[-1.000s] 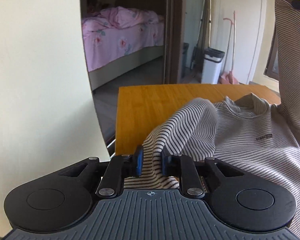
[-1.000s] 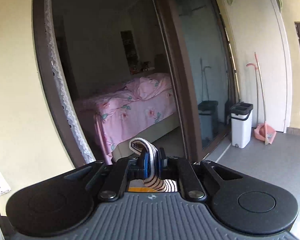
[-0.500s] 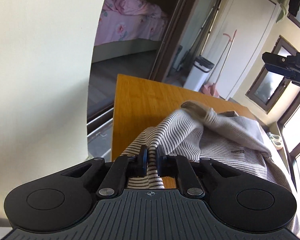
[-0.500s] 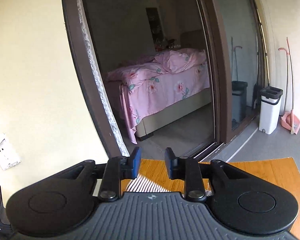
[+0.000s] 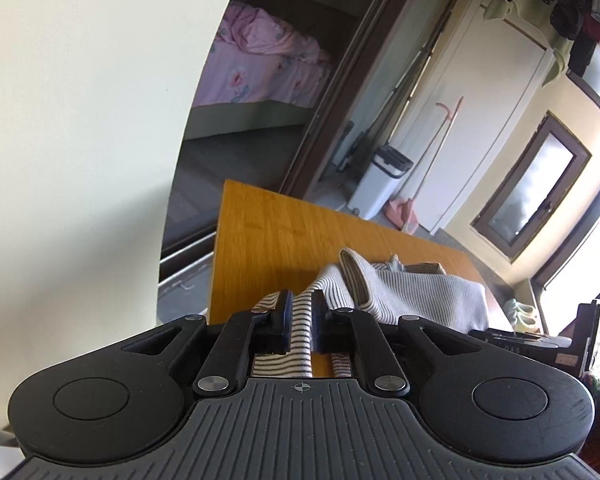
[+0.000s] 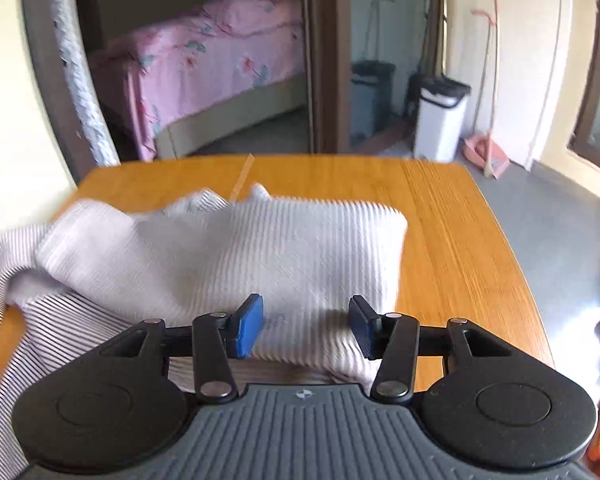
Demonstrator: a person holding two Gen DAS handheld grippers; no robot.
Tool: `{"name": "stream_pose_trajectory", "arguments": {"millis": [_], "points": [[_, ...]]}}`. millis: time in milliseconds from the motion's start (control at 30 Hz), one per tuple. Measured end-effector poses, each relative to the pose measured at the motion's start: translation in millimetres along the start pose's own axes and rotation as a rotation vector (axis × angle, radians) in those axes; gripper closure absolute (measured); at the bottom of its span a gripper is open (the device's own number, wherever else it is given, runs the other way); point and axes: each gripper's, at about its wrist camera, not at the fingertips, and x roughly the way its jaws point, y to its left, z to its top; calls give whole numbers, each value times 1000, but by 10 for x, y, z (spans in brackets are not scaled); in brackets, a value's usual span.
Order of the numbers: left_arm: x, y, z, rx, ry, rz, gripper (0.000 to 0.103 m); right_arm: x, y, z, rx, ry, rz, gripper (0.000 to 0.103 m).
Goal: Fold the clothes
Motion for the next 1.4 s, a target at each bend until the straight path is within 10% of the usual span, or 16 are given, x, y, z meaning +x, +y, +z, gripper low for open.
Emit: {"name": "stream_pose_trajectory", "arguments": {"millis": [100, 233, 367, 567, 667, 733, 1033, 1400], "points": [[-69, -87, -3, 58, -22, 62, 70, -291, 259, -90, -17, -40, 60, 57], [-158, -169, 0, 102, -67, 181, 48, -792, 941, -351, -4, 20, 513, 55], [-222, -133, 27, 72, -87, 207, 39, -921, 1794, -787, -102, 144, 724, 40], [-372, -62, 52, 33, -115, 211, 30, -729, 2521, -903, -152, 89, 634, 40], [-445, -25, 78, 22, -131, 219, 26, -704, 2706, -746, -227, 52, 581, 85], [-495, 1, 103, 14, -146, 224, 22, -754, 2703, -543, -261, -5, 553, 87], [-372, -85, 134, 15, -140, 196, 11, -1366, 1924, 1163, -191, -411, 446, 92], [260, -794, -136, 215, -6, 3, 6, -1241, 498, 1364, -161, -375, 336, 91]]}}
